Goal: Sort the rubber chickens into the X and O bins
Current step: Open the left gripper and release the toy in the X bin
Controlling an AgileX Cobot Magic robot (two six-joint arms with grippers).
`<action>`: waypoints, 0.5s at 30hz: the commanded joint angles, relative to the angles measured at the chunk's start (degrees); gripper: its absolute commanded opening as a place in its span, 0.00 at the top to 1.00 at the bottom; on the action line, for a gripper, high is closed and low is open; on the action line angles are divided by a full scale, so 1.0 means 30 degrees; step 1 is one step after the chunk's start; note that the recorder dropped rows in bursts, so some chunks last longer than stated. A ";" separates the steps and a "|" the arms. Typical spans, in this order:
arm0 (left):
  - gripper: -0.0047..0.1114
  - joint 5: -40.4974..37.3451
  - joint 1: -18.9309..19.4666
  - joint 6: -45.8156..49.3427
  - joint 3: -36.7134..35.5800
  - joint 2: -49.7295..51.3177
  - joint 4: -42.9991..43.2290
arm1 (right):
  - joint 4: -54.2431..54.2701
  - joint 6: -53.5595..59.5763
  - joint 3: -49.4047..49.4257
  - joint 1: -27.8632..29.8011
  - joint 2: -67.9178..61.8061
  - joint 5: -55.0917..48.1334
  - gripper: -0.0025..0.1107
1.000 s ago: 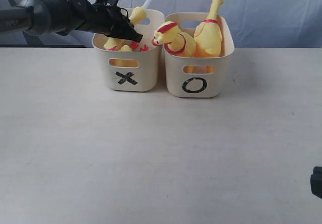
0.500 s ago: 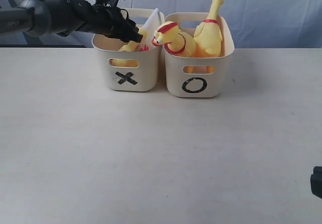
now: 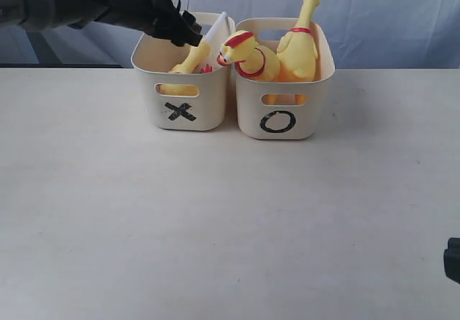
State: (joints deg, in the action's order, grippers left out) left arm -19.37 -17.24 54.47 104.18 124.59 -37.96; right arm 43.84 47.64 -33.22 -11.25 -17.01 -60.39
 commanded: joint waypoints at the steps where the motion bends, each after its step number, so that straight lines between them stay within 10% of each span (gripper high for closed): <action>1: 0.55 -0.1681 0.0034 -0.0702 0.0102 -0.1152 0.0697 | 0.0024 0.0017 0.0095 -0.0088 0.0069 0.0052 0.99; 8: 0.95 -0.4962 0.0034 -0.4396 0.0062 -0.2154 0.5550 | 0.0024 0.0017 0.0095 -0.0088 0.0069 -0.0330 0.99; 15: 0.96 -0.6138 0.0816 -0.7125 -0.1113 -0.3202 0.6746 | 0.0024 0.0017 0.0095 -0.0088 0.0069 -0.0330 0.99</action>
State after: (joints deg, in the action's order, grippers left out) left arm -36.85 -16.14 35.69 102.69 117.08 -18.15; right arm 43.72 47.64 -33.22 -11.25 -17.01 -61.56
